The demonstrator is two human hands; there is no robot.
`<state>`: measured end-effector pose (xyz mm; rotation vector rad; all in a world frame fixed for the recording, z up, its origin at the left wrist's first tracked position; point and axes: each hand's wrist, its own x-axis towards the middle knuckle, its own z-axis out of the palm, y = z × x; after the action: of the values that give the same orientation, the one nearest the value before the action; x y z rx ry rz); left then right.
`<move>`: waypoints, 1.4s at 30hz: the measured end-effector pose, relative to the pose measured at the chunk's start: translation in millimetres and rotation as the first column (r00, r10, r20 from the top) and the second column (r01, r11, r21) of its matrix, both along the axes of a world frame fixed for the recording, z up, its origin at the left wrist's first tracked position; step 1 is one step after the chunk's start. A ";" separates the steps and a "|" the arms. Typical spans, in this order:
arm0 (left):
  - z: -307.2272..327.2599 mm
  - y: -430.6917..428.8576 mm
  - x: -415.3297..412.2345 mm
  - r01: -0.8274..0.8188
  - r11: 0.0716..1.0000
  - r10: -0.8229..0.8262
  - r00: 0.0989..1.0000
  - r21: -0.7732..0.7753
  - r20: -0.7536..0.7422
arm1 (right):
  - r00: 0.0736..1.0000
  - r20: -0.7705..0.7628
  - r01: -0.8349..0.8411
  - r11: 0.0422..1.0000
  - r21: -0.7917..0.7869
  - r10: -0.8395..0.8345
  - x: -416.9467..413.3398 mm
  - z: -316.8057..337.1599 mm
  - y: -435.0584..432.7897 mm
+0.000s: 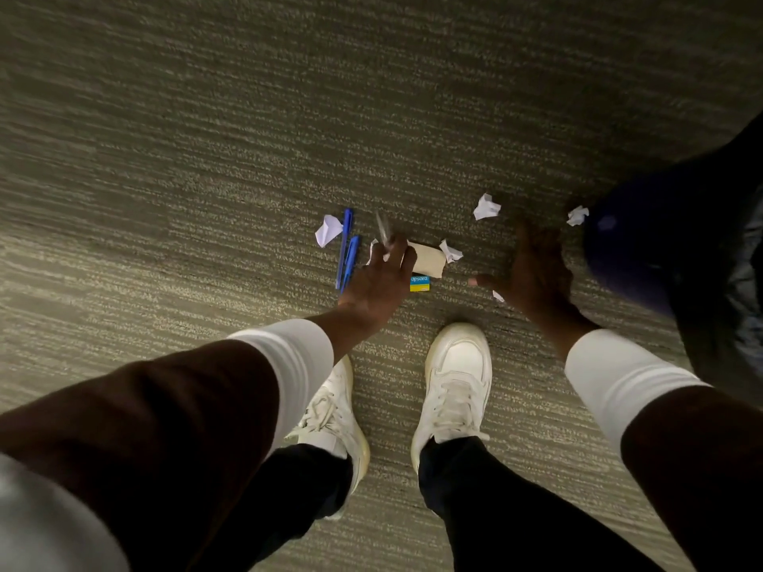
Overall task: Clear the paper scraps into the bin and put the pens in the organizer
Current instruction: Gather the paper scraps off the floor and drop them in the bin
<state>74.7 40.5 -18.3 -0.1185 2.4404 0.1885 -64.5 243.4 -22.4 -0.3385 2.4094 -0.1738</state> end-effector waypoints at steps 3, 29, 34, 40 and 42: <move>-3.9 3.7 5.2 0.026 0.998 -0.026 1.000 -0.065 -0.008 | 1.000 -0.011 0.027 0.997 0.078 -0.027 10.9 3.5 1.7; 0.0 0.3 8.7 -0.630 0.707 0.681 0.729 0.321 -0.069 | 0.968 -0.019 -0.251 0.967 -0.053 0.250 -14.1 6.8 -55.9; -1.9 5.5 -0.8 -0.677 0.686 0.716 0.694 0.266 -0.081 | 0.924 0.051 -0.372 0.923 -0.105 0.378 8.3 6.4 -62.5; -11.1 -0.8 -5.7 -0.682 0.671 0.725 0.686 0.293 -0.063 | 0.903 0.041 -0.417 0.893 -0.169 0.429 40.2 3.4 -69.3; -14.5 -2.7 -5.1 -0.687 0.658 0.738 0.669 0.309 -0.085 | 0.886 0.034 -0.455 0.882 -0.123 0.462 46.5 -1.9 -75.0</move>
<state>69.5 37.8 -32.8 -1.0127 2.4064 0.9058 -17.9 168.4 -24.3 -0.9305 2.1900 -0.1008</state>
